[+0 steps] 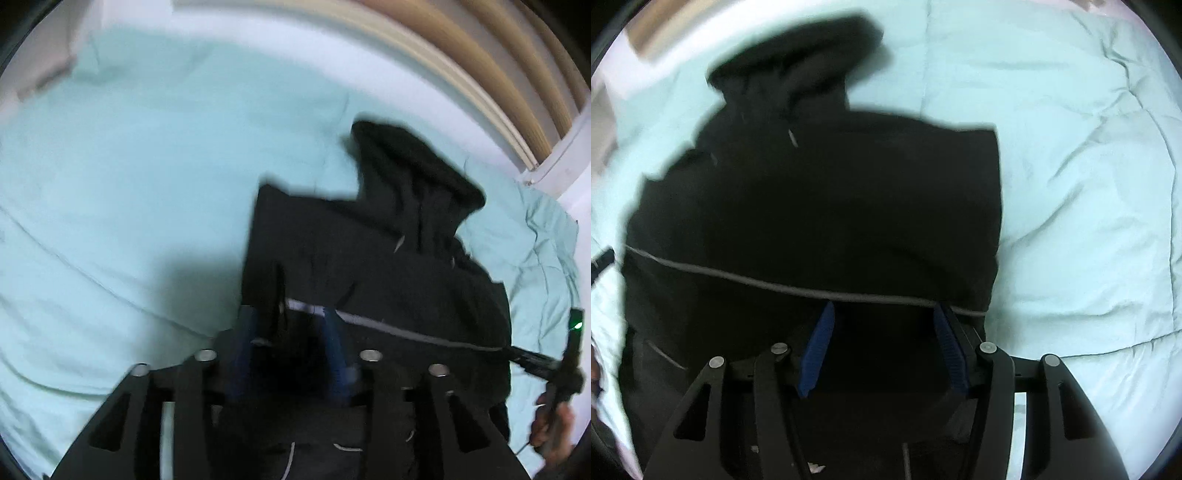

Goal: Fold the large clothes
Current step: 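Release the sleeve and smooth the folded jacket side with the right gripper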

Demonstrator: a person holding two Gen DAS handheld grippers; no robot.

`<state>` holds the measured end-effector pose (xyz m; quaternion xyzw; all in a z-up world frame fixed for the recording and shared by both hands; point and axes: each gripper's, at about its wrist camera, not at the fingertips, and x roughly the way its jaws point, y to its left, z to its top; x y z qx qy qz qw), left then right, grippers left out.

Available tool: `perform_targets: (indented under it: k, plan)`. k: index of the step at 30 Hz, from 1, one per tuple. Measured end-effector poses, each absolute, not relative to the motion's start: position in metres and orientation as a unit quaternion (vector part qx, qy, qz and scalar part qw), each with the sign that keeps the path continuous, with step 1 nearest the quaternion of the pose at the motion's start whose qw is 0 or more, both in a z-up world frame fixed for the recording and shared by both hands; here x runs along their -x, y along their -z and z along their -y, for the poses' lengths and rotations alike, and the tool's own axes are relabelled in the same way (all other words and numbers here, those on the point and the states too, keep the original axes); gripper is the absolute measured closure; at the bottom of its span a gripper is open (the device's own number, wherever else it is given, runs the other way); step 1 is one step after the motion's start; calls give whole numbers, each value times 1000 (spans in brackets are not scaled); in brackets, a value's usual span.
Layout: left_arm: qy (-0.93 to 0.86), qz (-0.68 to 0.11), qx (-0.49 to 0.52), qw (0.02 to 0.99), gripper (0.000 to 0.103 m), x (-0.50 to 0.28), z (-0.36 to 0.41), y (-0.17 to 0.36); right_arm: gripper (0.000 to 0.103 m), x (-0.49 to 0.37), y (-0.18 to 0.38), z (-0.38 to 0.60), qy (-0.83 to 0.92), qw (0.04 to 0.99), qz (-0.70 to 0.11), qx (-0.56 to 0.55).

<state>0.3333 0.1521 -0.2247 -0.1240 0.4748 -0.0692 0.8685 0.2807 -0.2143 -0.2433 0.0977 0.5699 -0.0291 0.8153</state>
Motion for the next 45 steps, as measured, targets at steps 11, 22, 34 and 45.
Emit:
perform_targets:
  k: [11, 22, 34, 45]
  plan:
    - [168, -539, 52, 823, 48, -370, -53, 284, 45, -332, 269, 193, 54, 819, -569, -51]
    - [157, -559, 51, 813, 54, -381, -56, 321, 46, -341, 298, 183, 65, 805, -590, 8]
    - [153, -536, 109, 823, 50, -328, -83, 259, 34, -257, 236, 193, 52, 818, -570, -54]
    - [130, -609, 104, 776, 51, -339, -108, 309, 26, -240, 298, 191, 105, 772, -624, -60]
